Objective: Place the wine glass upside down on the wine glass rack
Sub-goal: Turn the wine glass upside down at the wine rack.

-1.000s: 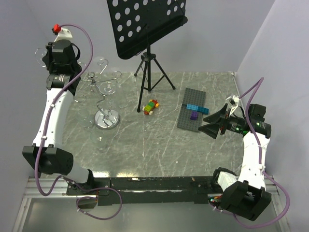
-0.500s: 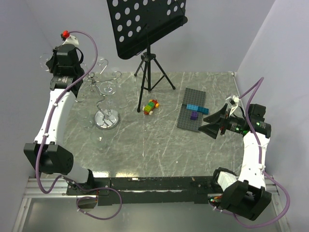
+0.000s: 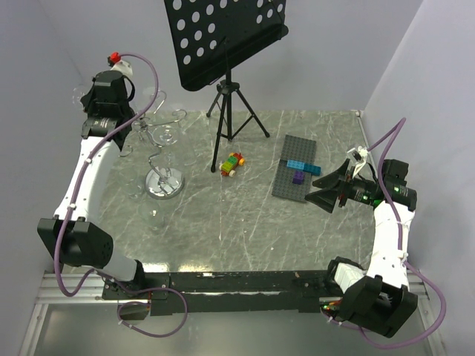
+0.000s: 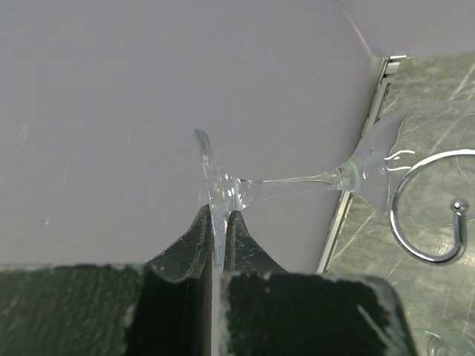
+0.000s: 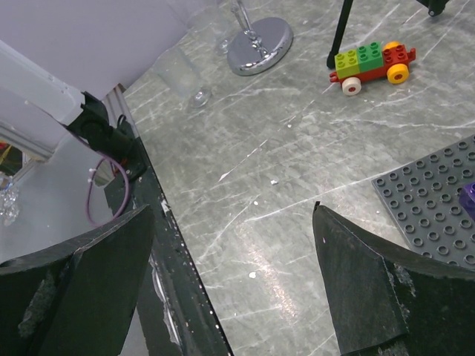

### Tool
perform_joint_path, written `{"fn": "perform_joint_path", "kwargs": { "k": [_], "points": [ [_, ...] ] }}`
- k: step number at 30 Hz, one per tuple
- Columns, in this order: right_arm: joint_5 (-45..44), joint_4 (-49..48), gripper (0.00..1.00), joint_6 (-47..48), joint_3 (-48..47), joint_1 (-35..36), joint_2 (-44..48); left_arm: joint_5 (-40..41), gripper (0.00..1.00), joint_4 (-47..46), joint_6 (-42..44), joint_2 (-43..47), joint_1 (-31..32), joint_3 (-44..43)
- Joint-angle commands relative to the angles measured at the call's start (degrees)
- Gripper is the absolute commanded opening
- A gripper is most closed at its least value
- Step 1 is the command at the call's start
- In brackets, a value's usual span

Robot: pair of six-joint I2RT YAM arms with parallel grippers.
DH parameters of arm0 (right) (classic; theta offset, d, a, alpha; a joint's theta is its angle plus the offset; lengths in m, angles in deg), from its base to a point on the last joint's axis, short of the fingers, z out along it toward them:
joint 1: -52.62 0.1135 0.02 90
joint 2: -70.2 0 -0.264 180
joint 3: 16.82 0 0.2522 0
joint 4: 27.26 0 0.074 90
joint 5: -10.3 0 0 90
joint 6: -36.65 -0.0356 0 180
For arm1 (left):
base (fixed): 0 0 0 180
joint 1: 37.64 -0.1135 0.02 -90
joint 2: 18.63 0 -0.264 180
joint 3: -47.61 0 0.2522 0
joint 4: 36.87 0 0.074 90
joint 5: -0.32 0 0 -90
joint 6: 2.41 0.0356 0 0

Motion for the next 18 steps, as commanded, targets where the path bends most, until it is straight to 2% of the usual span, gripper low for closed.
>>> {"fn": "perform_joint_path", "kwargs": {
  "k": [1, 18],
  "points": [
    [2.12, -0.34, 0.93, 2.03, -2.34, 0.24, -0.20, -1.50, 0.01, -1.84, 1.48, 0.64, 0.67, -1.09],
    [1.86, -0.69, 0.93, 1.77, -2.25, 0.24, -0.02, -6.16, 0.01, 3.70, 1.31, 1.51, 3.31, -1.27]
  ]
}}
